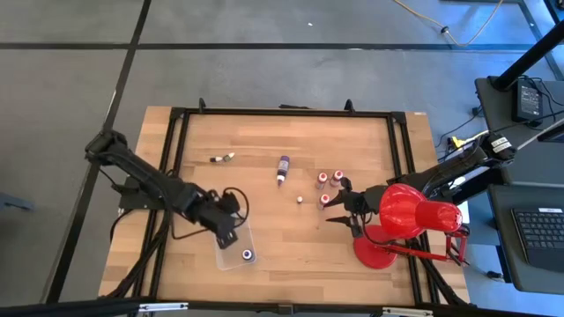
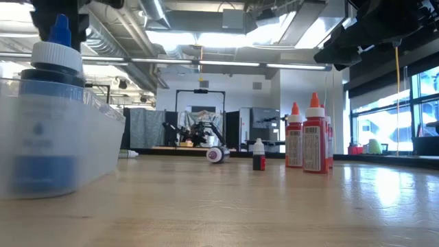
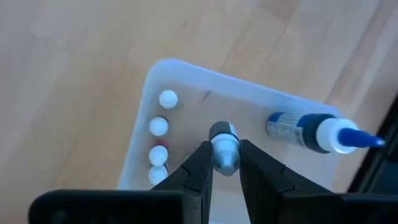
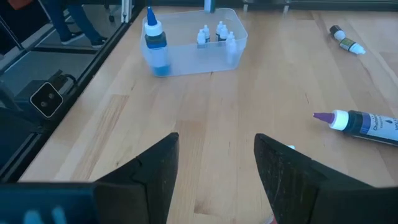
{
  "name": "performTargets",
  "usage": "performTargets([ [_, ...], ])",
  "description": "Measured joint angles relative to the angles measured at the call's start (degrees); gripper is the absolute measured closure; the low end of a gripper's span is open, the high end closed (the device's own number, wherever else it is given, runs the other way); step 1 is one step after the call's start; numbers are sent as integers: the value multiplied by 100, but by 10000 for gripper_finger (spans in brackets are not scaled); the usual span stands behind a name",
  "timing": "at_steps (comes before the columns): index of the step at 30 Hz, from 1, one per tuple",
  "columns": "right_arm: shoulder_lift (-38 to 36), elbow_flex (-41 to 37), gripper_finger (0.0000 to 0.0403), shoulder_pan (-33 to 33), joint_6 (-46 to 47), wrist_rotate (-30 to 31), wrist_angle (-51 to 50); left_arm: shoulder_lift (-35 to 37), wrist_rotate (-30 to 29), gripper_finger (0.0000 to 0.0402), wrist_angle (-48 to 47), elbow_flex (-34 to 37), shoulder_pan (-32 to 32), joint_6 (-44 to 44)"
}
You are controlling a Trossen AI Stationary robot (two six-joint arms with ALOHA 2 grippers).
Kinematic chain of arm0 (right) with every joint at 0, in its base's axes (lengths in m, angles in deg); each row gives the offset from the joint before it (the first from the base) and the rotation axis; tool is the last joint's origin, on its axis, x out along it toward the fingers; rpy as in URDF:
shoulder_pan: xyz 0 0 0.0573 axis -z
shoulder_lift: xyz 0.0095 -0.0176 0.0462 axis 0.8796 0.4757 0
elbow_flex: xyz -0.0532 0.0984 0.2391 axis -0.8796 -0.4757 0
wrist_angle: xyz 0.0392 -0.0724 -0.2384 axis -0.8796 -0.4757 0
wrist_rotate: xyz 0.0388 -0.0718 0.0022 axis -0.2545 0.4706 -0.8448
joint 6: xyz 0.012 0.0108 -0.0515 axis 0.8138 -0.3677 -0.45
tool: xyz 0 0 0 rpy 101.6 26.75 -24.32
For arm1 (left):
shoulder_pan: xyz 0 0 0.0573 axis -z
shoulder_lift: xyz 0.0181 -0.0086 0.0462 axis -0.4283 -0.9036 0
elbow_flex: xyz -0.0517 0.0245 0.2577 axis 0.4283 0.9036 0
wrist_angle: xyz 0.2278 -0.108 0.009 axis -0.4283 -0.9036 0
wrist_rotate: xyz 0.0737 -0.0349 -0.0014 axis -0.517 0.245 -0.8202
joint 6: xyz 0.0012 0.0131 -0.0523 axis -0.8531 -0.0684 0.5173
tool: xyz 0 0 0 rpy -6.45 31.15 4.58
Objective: Pick & Place food coloring
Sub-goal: Put the small black food coloring bottle into the bin
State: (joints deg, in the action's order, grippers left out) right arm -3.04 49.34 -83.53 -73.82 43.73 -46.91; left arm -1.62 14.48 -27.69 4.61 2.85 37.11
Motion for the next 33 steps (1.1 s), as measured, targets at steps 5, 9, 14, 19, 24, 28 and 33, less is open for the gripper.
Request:
performTargets([
  [5,0,0,192,0,10,0,5,-493,17,340,0,0,4,43],
  [9,0,0,192,0,60,0,9,-832,32,340,15,0,-25,82],
  [14,0,0,192,0,128,0,9,-1145,146,340,26,0,-33,230],
  [19,0,0,192,0,127,0,7,-1369,112,332,239,0,-35,261],
  [24,0,0,192,0,124,0,7,-1524,105,325,405,0,-35,124],
  [28,0,0,192,0,120,0,5,-1572,41,326,367,0,-64,119],
  [33,0,0,192,0,118,0,5,-1579,24,326,340,0,-157,62],
])
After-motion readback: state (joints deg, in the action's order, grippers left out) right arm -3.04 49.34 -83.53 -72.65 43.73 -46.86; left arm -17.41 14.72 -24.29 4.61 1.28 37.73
